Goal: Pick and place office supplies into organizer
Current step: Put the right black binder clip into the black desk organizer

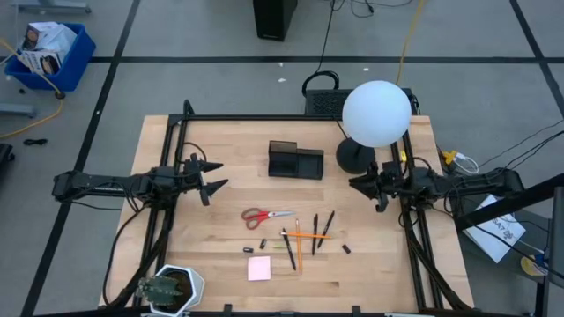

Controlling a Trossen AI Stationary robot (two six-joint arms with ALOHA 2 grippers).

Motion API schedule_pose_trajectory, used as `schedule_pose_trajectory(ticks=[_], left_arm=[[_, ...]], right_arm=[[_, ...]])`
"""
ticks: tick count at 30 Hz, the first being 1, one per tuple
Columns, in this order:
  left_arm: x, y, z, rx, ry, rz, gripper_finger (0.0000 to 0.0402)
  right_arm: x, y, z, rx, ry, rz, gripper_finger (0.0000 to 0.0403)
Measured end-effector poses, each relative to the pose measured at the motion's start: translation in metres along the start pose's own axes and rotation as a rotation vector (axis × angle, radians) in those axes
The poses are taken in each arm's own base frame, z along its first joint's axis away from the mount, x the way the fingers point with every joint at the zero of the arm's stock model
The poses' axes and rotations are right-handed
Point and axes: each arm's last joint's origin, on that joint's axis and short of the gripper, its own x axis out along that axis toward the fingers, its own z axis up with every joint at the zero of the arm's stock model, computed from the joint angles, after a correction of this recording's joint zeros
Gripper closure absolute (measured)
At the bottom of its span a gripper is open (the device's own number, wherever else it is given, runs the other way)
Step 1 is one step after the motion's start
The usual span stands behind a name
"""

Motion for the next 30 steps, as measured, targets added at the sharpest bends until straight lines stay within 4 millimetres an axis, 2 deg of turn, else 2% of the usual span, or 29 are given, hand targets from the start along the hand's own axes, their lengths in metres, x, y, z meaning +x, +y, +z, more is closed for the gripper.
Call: schedule_pose_trajectory(ticks=[7,10,19,25,30], left_arm=[[0.0,0.0,0.0,0.0,0.0,0.0,0.0096],[0.0,0.0,0.0,0.0,0.001,0.0,0.0096],[0.0,0.0,0.001,-0.002,-0.006,-0.001,0.0096],[0.0,0.0,0.001,-0.002,-0.007,-0.001,0.0096],[0.0,0.0,0.001,-0.002,-0.007,-0.001,0.0096]], right_arm=[[0.014,0.026,-0.013,0.049,0.014,0.133,0.0353],[0.019,0.039,-0.028,0.012,0.07,0.104,0.0362],[0.057,0.12,-0.036,-0.062,0.155,-0.014,0.0386],[0.081,0.171,-0.041,-0.184,0.225,-0.138,0.0401],[0.089,0.191,-0.051,-0.222,0.315,-0.223,0.0402]])
